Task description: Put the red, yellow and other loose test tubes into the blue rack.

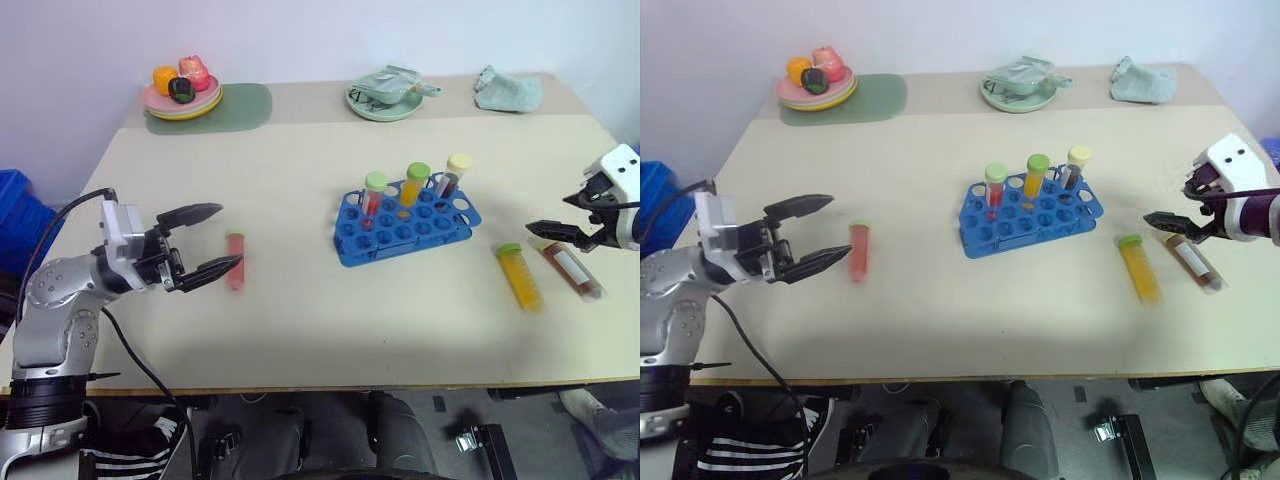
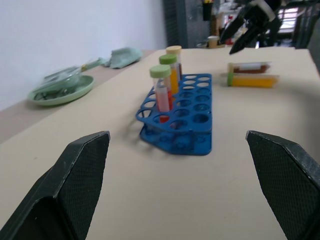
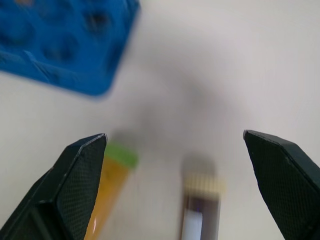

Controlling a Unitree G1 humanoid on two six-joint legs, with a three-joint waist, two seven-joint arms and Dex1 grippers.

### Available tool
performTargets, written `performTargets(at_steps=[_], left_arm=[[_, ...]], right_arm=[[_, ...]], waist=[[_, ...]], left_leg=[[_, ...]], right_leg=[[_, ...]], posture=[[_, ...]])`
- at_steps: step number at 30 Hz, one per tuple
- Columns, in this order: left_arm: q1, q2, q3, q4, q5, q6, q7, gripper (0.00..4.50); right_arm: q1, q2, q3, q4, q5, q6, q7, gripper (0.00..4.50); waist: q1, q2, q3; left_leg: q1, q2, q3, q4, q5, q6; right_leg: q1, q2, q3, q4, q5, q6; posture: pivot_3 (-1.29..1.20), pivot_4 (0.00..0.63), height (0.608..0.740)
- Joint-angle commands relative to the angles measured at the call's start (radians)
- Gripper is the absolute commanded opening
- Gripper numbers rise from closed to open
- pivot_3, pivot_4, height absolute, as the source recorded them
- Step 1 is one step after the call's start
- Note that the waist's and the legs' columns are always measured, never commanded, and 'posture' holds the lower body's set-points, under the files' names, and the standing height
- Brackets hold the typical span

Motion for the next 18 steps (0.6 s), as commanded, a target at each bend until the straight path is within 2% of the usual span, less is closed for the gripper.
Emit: performTargets(at_steps=[1,6,11,18], left_arm=[[-0.038,-0.016,-0.025,-0.012,0.005,-0.024,-0.009,4.47],[-0.042,-0.043,-0.054,-0.046,-0.003,-0.013,0.002,4.47],[-0.002,-0.037,-0.049,-0.089,-0.014,0.004,0.010,4.47],[0.046,-0.028,-0.038,-0.184,-0.027,0.056,0.062,4.47]], right_arm=[[-0.165,-0.036,0.088,0.099,-0.053,0.136,0.051,4.50],[-0.263,-0.038,0.272,0.269,-0.187,0.127,0.143,4.50],[-0.377,-0.013,0.389,0.423,-0.277,0.132,0.250,4.50],[-0.488,0.073,0.432,0.683,-0.382,0.035,0.271,4.50]], waist=[[-0.001,0.000,0.000],[0.001,-0.001,0.000],[-0.004,0.001,0.001],[-0.005,0.001,0.001]], left_leg=[[0.000,0.000,0.000,0.000,0.000,0.000],[0.000,0.002,0.001,-0.001,-0.001,0.001],[-0.002,0.001,0.005,-0.001,-0.001,0.001],[-0.001,0.001,0.006,-0.001,-0.001,0.001]], right_leg=[[0.000,0.000,0.000,0.000,0.000,0.000],[0.000,0.002,0.001,-0.001,0.000,0.000],[-0.004,0.001,0.005,-0.001,0.001,0.001],[-0.004,0.002,0.005,-0.001,0.001,0.001]], posture=[[0.00,0.150,0.740],[0.00,0.150,0.740],[0.00,0.150,0.740],[0.00,0.150,0.740]])
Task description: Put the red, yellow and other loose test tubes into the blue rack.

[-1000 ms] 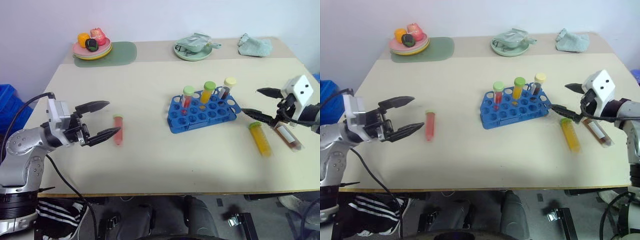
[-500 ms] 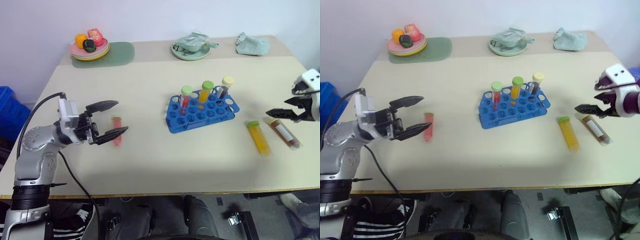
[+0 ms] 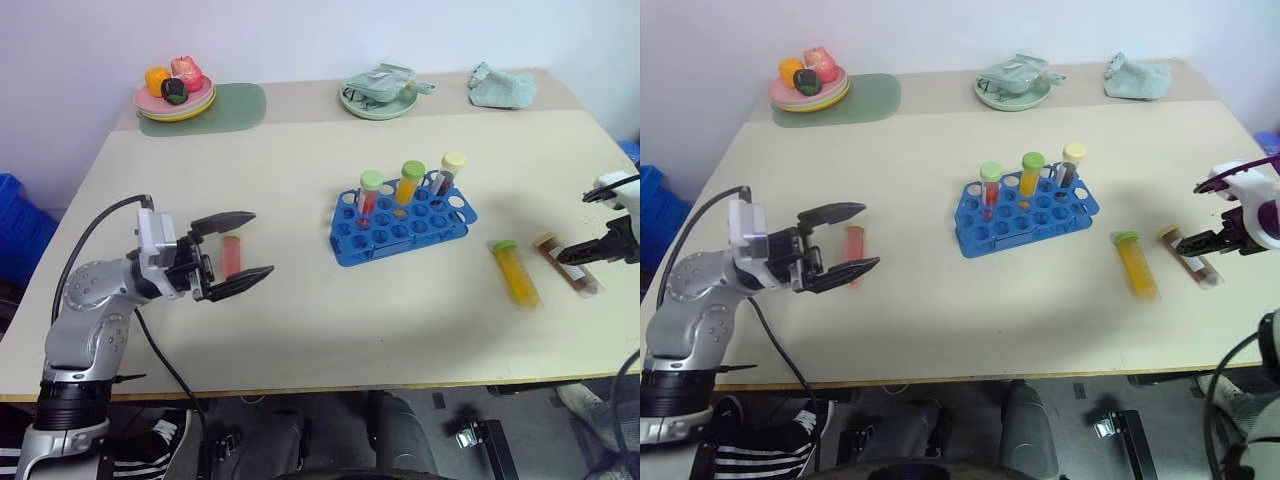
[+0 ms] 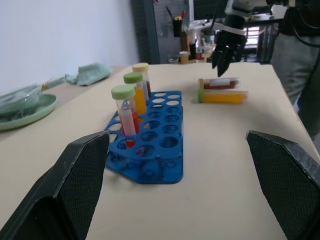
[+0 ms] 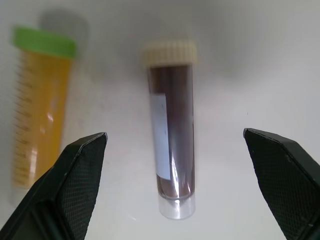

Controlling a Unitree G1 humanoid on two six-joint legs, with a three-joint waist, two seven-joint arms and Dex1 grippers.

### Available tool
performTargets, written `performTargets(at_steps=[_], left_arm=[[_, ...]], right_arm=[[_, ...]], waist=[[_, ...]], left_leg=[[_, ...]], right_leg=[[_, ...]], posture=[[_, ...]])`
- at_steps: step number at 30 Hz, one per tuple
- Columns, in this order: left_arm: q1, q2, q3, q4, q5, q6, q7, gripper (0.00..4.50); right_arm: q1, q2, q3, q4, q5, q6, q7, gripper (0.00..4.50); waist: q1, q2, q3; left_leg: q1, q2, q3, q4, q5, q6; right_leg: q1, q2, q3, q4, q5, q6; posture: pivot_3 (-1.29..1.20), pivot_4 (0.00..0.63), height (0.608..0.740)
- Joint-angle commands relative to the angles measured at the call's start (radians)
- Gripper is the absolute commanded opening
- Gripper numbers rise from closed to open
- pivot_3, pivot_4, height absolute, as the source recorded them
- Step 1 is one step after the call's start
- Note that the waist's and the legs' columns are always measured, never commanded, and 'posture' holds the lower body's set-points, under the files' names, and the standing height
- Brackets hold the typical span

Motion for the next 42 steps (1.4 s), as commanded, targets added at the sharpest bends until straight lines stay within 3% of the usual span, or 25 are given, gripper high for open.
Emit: performTargets(at_steps=[1,19,22,24,37,40,42], left_arm=[[0.009,0.018,0.022,-0.083,-0.025,0.032,0.037,4.47],[0.020,0.066,0.042,-0.217,-0.083,0.162,0.132,4.47],[0.023,0.069,0.044,-0.219,-0.085,0.165,0.134,4.50],[0.022,0.072,0.046,-0.217,-0.085,0.165,0.134,4.50],[0.011,0.064,0.041,-0.170,-0.070,0.131,0.099,4.50],[0.012,0.064,0.041,-0.162,-0.069,0.124,0.090,4.50],[0.013,0.064,0.040,-0.157,-0.067,0.119,0.084,4.50]], right_arm=[[-0.062,0.021,-0.005,0.081,-0.044,-0.036,0.014,4.50],[-0.090,0.114,-0.039,0.251,-0.132,-0.154,-0.059,4.50],[-0.081,0.119,-0.047,0.257,-0.135,-0.160,-0.059,3.62],[-0.079,0.121,-0.047,0.259,-0.139,-0.169,-0.065,2.70],[-0.067,0.111,-0.075,0.254,-0.140,-0.169,-0.067,2.70],[-0.062,0.109,-0.078,0.250,-0.145,-0.175,-0.070,1.41],[-0.060,0.106,-0.081,0.250,-0.146,-0.175,-0.073,1.41]], waist=[[0.002,0.000,0.000],[0.003,0.000,0.000],[0.002,0.000,0.000],[0.001,0.000,0.000],[0.001,0.000,0.000],[0.000,0.000,0.000],[0.000,0.000,0.000]], left_leg=[[0.000,0.000,0.000,0.000,0.000,0.000],[0.000,0.000,0.000,0.000,0.000,0.000],[0.000,0.000,0.000,0.000,0.000,0.000],[0.000,0.000,0.000,0.000,0.000,0.000],[0.000,0.000,0.000,0.000,0.000,0.000],[0.000,0.000,0.000,0.000,0.000,0.000],[0.000,0.000,0.000,0.000,0.000,0.000]], right_leg=[[0.000,0.000,0.000,0.000,0.000,0.000],[0.000,0.000,0.000,0.000,0.000,0.000],[0.000,0.000,0.000,0.000,0.000,0.000],[0.000,0.000,0.000,0.000,0.000,0.000],[0.000,0.000,0.000,0.000,0.000,0.000],[0.000,0.000,0.000,0.001,0.000,0.000],[0.000,0.000,0.000,0.001,0.000,0.000]], posture=[[0.00,0.150,0.740],[0.00,0.150,0.740],[0.00,0.150,0.740],[0.00,0.150,0.740],[0.00,0.150,0.740],[0.00,0.150,0.740],[0.00,0.150,0.740]])
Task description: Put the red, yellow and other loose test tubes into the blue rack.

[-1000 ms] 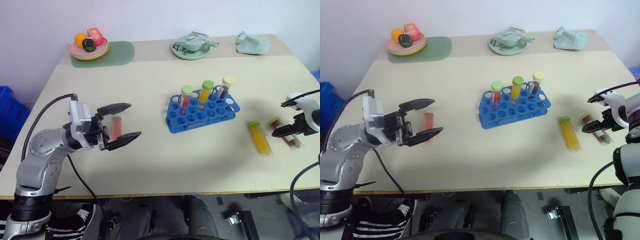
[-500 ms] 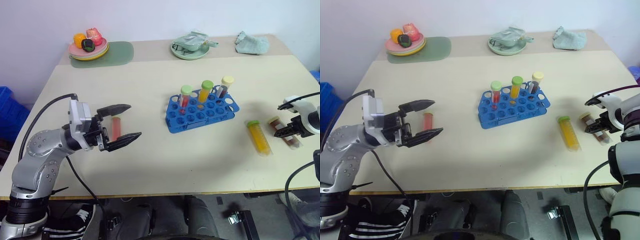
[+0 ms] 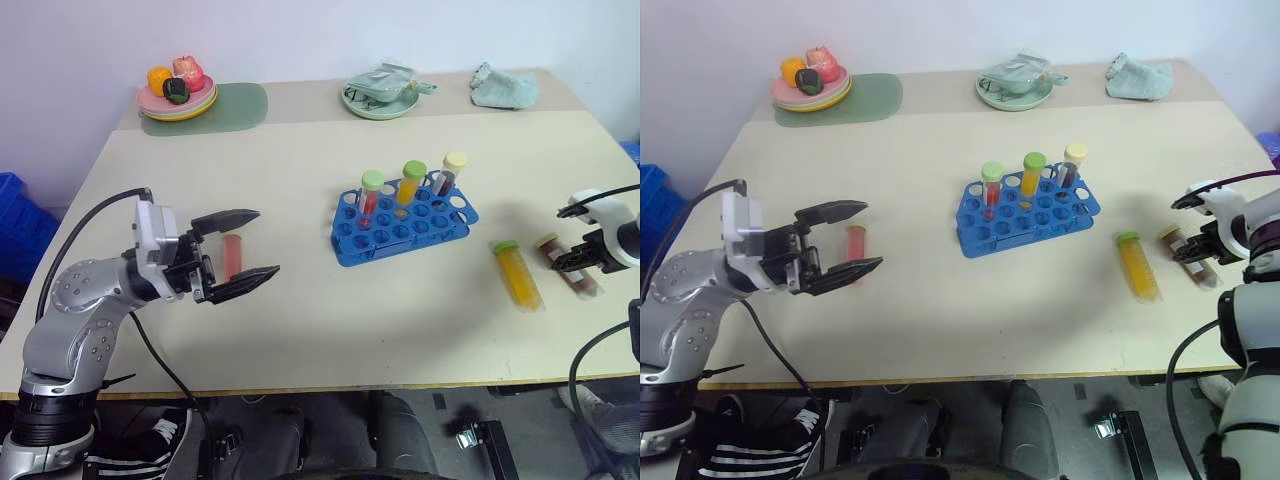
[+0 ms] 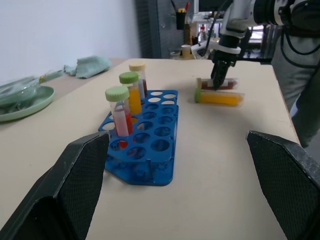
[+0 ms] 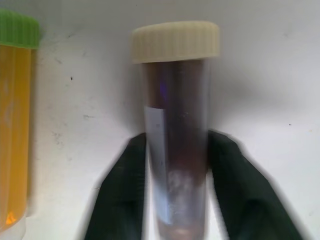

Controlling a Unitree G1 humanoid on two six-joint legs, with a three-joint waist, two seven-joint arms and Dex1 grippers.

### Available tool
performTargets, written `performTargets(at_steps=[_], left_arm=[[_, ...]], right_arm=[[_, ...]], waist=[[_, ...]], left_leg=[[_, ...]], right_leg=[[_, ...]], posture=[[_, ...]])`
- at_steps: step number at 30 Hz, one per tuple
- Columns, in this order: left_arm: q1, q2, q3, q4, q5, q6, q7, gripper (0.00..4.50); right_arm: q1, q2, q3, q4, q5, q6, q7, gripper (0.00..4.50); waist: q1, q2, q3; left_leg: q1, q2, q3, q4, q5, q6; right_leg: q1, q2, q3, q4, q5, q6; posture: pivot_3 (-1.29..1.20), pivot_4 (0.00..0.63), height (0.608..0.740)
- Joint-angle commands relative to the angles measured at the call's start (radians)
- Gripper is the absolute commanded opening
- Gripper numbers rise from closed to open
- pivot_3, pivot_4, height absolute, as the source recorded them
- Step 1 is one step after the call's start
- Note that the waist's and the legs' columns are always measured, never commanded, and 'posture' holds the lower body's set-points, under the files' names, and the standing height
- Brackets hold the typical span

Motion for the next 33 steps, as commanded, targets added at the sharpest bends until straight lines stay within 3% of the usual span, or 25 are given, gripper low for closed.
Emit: performTargets(at_steps=[1,9,13,16,19,22,24,26,29,33], left_arm=[[-0.012,0.005,0.020,-0.001,-0.002,-0.027,-0.012,4.50],[-0.008,0.002,0.018,0.023,0.006,-0.056,-0.031,4.50],[-0.009,0.003,0.024,0.035,0.012,-0.069,-0.034,4.50],[-0.030,0.002,0.021,0.065,0.019,-0.080,-0.040,4.50],[-0.064,0.002,0.015,0.108,0.028,-0.094,-0.054,4.50],[-0.100,0.001,0.011,0.150,0.034,-0.101,-0.067,4.50],[-0.125,-0.006,0.009,0.180,0.033,-0.104,-0.072,4.50],[-0.149,-0.017,-0.005,0.206,0.044,-0.111,-0.072,4.50],[-0.173,-0.028,-0.022,0.220,0.053,-0.109,-0.077,4.50],[-0.202,-0.022,-0.032,0.214,0.057,-0.086,-0.083,4.50]], right_arm=[[0.000,-0.019,-0.017,-0.008,-0.011,-0.003,-0.003,1.41],[-0.035,-0.079,-0.069,-0.052,0.025,-0.026,0.064,1.41],[-0.058,-0.097,-0.304,-0.116,0.191,-0.023,-0.088,1.41],[0.038,-0.068,-0.572,-0.333,0.383,0.027,-0.181,1.41],[0.276,0.046,-0.796,-0.811,0.541,0.122,-0.252,1.41],[0.396,0.240,-0.978,-1.165,0.675,0.215,-0.432,1.41],[0.477,0.398,-1.019,-1.351,0.699,0.105,-0.552,1.41],[0.568,0.559,-1.028,-1.482,0.721,-0.008,-0.638,1.41],[0.671,0.685,-0.974,-1.547,0.709,-0.146,-0.689,1.41],[0.765,0.715,-0.838,-1.492,0.590,-0.360,-0.705,1.41]], waist=[[0.000,0.000,0.000],[0.001,0.000,0.000],[0.002,0.001,0.000],[0.001,0.001,0.000],[0.006,-0.001,-0.001],[0.007,-0.001,-0.001],[0.008,-0.001,-0.001],[0.009,-0.001,-0.001],[0.007,-0.002,-0.002],[0.000,-0.002,-0.002]], left_leg=[[0.000,0.000,0.000,0.000,0.000,0.000],[0.000,0.000,0.000,0.000,0.000,0.000],[0.000,0.000,0.000,0.000,0.000,0.000],[0.000,0.000,0.000,-0.001,0.000,0.000],[0.000,0.001,0.000,-0.001,0.000,0.000],[0.000,0.002,-0.001,0.001,0.000,0.000],[0.000,0.001,-0.001,0.001,0.000,0.000],[0.000,0.000,-0.001,0.002,0.000,0.000],[0.000,-0.001,-0.003,0.002,0.000,0.000],[0.002,-0.003,-0.001,0.002,0.000,0.000]], right_leg=[[0.000,0.000,0.000,0.000,0.000,0.000],[0.000,0.000,0.000,0.000,0.000,0.000],[0.000,0.000,0.000,0.000,0.000,0.000],[0.000,0.000,0.000,0.000,0.000,0.000],[0.000,0.001,0.000,0.000,0.000,0.000],[0.001,0.002,0.000,0.001,0.000,0.000],[0.000,0.001,0.001,0.001,0.001,0.001],[0.000,0.001,0.001,0.005,0.001,0.000],[0.001,0.001,0.000,0.005,0.001,0.001],[0.000,0.000,0.002,0.008,0.001,0.001]], posture=[[0.00,0.150,0.740],[0.00,0.150,0.740],[0.00,0.150,0.740],[0.00,0.150,0.740],[0.00,0.150,0.740],[0.00,0.150,0.740],[0.00,0.150,0.740],[0.00,0.150,0.740],[0.00,0.150,0.740],[0.00,0.150,0.740]])
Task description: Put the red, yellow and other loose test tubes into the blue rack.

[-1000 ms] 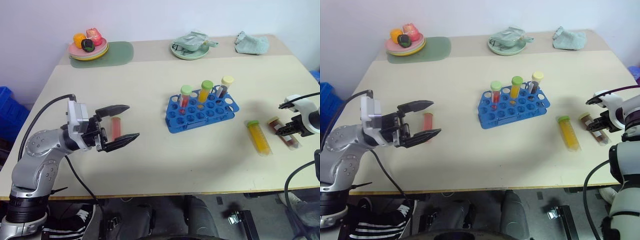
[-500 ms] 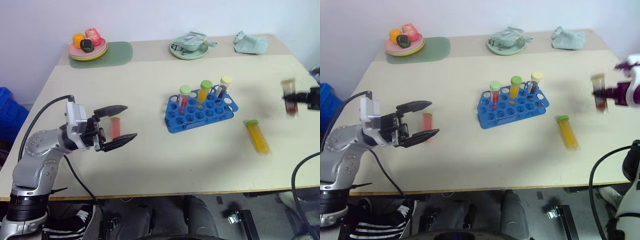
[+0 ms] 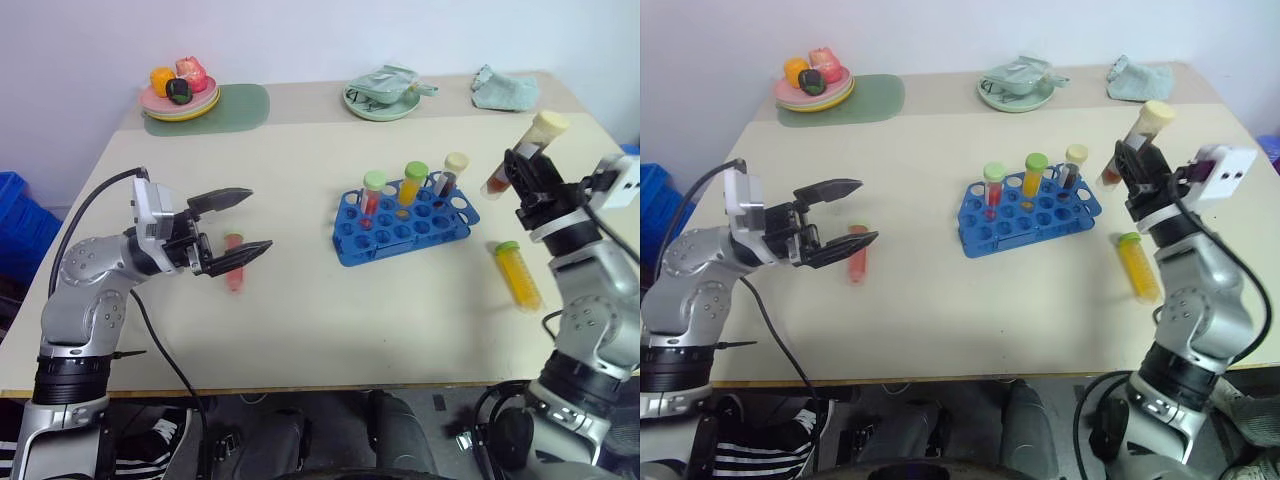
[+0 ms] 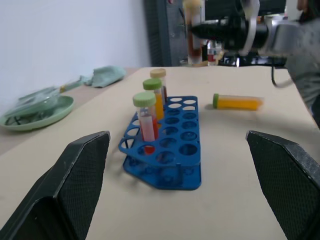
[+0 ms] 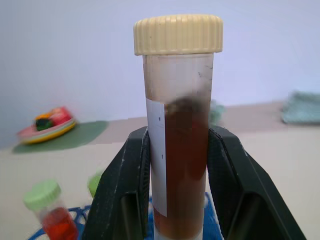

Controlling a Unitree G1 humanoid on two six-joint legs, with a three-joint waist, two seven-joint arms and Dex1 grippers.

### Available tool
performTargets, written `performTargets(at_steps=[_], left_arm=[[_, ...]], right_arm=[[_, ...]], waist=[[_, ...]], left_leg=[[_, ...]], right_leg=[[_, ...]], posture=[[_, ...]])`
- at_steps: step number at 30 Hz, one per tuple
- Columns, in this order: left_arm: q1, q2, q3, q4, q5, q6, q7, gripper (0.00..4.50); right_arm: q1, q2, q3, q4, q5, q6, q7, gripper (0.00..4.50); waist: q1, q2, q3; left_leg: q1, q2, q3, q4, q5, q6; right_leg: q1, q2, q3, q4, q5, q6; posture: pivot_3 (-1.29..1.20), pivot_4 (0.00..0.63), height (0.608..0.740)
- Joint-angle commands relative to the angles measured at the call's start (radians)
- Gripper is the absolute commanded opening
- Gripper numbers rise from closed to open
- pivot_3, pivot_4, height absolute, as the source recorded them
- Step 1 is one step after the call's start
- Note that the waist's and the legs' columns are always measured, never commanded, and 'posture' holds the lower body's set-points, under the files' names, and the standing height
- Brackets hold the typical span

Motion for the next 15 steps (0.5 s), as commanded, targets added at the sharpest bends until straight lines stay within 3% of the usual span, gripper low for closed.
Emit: performTargets(at_steps=[1,8,15], left_arm=[[-0.040,0.013,-0.004,-0.024,0.000,0.014,0.003,4.50],[-0.046,0.024,-0.002,-0.076,-0.011,0.070,0.031,4.50],[-0.025,0.026,0.007,-0.125,-0.017,0.100,0.062,4.50]], right_arm=[[0.034,-0.001,0.095,0.036,-0.087,-0.209,-0.007,1.41],[0.048,-0.033,0.199,0.273,-0.144,-0.462,0.029,1.41],[0.018,-0.028,0.256,0.400,-0.133,-0.561,0.019,1.41]], waist=[[-0.005,0.000,0.000],[-0.025,0.000,0.000],[-0.025,0.000,0.000]], left_leg=[[0.000,0.000,0.000,0.000,0.000,0.000],[0.001,0.001,0.000,-0.001,0.000,0.000],[0.001,0.001,0.000,-0.001,0.000,0.000]], right_leg=[[0.000,0.000,0.000,0.001,0.000,0.000],[-0.001,0.001,0.000,0.001,0.000,0.000],[-0.001,0.001,0.000,0.001,0.000,0.000]], posture=[[0.00,0.150,0.740],[0.00,0.150,0.740],[0.00,0.150,0.740]])
